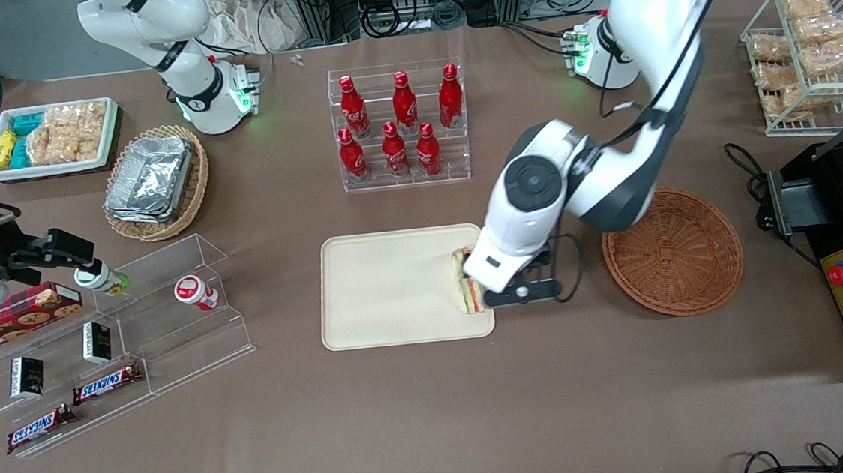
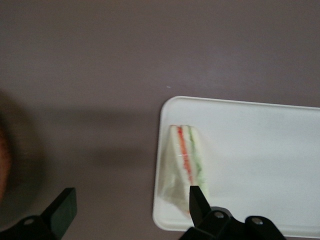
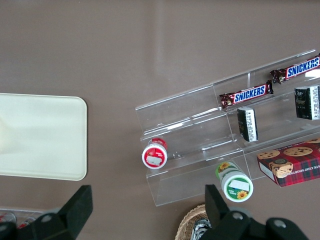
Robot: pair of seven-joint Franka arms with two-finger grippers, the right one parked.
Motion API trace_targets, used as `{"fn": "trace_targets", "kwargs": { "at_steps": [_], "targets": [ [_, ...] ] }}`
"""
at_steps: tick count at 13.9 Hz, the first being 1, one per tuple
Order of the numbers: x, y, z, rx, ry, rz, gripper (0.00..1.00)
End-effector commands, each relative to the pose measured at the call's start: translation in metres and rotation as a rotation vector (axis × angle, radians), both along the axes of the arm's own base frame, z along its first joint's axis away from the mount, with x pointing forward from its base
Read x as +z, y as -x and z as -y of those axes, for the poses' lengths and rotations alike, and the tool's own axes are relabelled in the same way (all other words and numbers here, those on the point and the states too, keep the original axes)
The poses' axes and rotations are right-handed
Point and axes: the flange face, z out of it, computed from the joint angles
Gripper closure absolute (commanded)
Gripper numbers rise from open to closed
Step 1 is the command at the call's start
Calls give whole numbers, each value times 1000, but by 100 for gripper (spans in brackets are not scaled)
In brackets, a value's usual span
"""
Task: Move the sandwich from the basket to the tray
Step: 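Open the left gripper and withdraw it from the sandwich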
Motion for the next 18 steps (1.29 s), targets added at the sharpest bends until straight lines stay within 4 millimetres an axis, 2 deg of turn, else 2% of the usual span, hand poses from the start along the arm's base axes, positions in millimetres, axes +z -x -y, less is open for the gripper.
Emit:
{"fn": "trace_targets", "kwargs": {
  "at_steps": [1,2,4,6,7,9,14,16,18],
  "targets": [
    [51,4,-48,70,-67,-1,0],
    [60,4,-58,89,-78,1,0],
    [84,-6,-94,142,-69,24,0],
    [106,-1,-102,151,-60,46,0],
    [110,-2,-118,163,-69,34,0],
    [118,6,-135,140,-71,20,0],
    [140,16,-240,109,0,-2,0],
    [140,25,-274,90,0,-11,0],
    [141,25,-303,62,-1,-14,0]
  ]
}}
